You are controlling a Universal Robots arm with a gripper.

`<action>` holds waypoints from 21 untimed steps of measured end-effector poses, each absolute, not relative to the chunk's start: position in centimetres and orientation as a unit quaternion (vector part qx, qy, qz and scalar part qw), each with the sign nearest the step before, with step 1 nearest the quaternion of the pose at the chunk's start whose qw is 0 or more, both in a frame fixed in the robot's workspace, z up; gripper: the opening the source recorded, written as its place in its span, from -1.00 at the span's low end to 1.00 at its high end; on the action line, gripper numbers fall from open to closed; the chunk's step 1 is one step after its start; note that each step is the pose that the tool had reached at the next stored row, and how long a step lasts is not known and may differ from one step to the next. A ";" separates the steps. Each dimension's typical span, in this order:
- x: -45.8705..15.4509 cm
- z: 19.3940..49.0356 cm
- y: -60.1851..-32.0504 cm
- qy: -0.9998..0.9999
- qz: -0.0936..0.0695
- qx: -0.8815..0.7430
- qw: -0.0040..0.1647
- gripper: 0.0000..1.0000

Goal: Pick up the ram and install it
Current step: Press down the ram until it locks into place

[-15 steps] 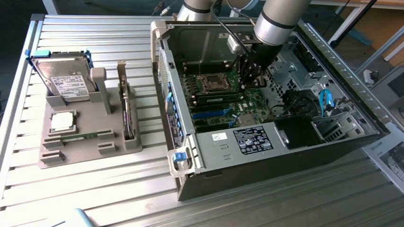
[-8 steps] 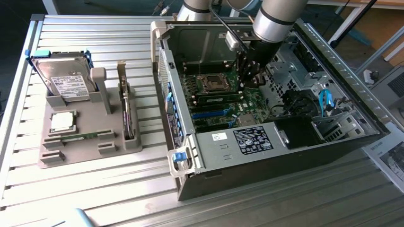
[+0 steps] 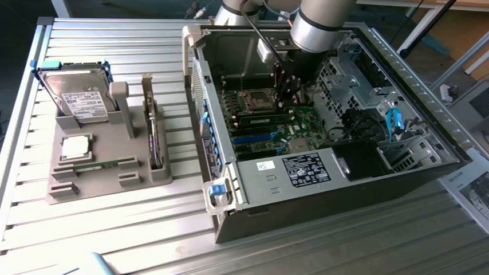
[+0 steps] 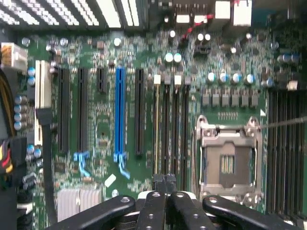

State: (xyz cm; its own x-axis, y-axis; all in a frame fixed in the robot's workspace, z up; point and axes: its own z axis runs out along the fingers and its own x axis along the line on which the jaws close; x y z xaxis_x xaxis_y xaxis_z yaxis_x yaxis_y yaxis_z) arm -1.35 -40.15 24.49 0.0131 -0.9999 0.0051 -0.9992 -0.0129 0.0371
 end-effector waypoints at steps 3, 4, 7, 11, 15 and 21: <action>-2.3 24.4 -40.2 -0.702 -0.011 0.712 0.015 -0.79; -2.5 24.4 -40.2 -0.702 -0.011 0.712 0.015 -0.79; -2.8 24.2 -40.1 -0.702 -0.011 0.712 0.015 -0.79; -2.9 23.8 -40.2 -0.702 -0.011 0.712 0.015 -0.79; -3.0 23.5 -40.2 -0.702 -0.011 0.712 0.015 -0.79; -3.0 23.3 -40.2 -0.702 -0.011 0.712 0.015 -0.79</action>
State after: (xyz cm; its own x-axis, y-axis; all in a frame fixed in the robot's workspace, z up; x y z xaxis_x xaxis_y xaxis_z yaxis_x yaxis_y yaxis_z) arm -3.02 -40.15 23.29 0.0131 -0.9999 0.0054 -0.9992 -0.0129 0.0373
